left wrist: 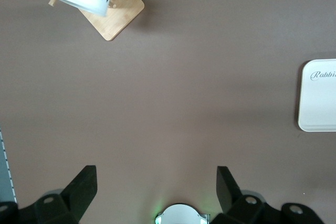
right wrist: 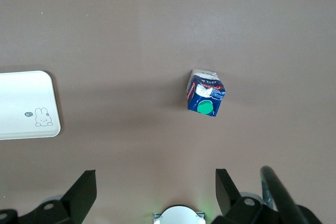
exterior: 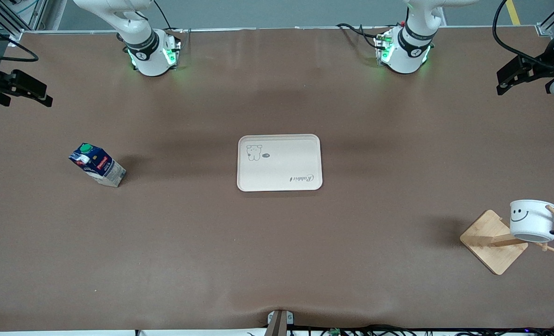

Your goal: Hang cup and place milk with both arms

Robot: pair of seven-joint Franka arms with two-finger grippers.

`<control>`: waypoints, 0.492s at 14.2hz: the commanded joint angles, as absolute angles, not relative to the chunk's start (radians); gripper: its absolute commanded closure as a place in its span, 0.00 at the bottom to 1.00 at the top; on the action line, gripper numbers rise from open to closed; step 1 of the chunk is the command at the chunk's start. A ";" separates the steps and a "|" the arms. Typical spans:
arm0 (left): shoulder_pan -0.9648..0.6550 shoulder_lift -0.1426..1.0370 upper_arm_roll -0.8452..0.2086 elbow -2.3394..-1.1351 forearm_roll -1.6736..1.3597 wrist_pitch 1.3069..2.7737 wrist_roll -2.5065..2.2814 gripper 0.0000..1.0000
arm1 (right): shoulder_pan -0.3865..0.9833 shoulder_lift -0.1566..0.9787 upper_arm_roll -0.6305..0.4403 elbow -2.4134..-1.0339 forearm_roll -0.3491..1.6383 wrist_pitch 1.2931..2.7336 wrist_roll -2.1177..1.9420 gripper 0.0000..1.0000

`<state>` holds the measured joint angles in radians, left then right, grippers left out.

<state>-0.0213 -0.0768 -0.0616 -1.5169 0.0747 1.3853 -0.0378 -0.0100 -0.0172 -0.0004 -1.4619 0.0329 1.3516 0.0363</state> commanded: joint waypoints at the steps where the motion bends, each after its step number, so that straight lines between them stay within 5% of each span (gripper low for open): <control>1: -0.020 -0.080 -0.058 -1.529 0.074 1.397 -0.021 0.00 | -0.017 -0.048 0.006 -1.491 0.025 1.358 0.023 0.00; 7: -0.023 -0.091 -0.069 -1.539 0.057 1.413 -0.021 0.00 | -0.032 -0.046 0.006 -1.497 0.025 1.351 0.023 0.00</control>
<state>-0.0244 -0.0744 -0.0652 -1.5220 0.0746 1.3935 -0.0356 -0.0193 -0.0190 -0.0011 -1.4666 0.0328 1.3505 0.0353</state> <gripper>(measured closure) 0.000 0.000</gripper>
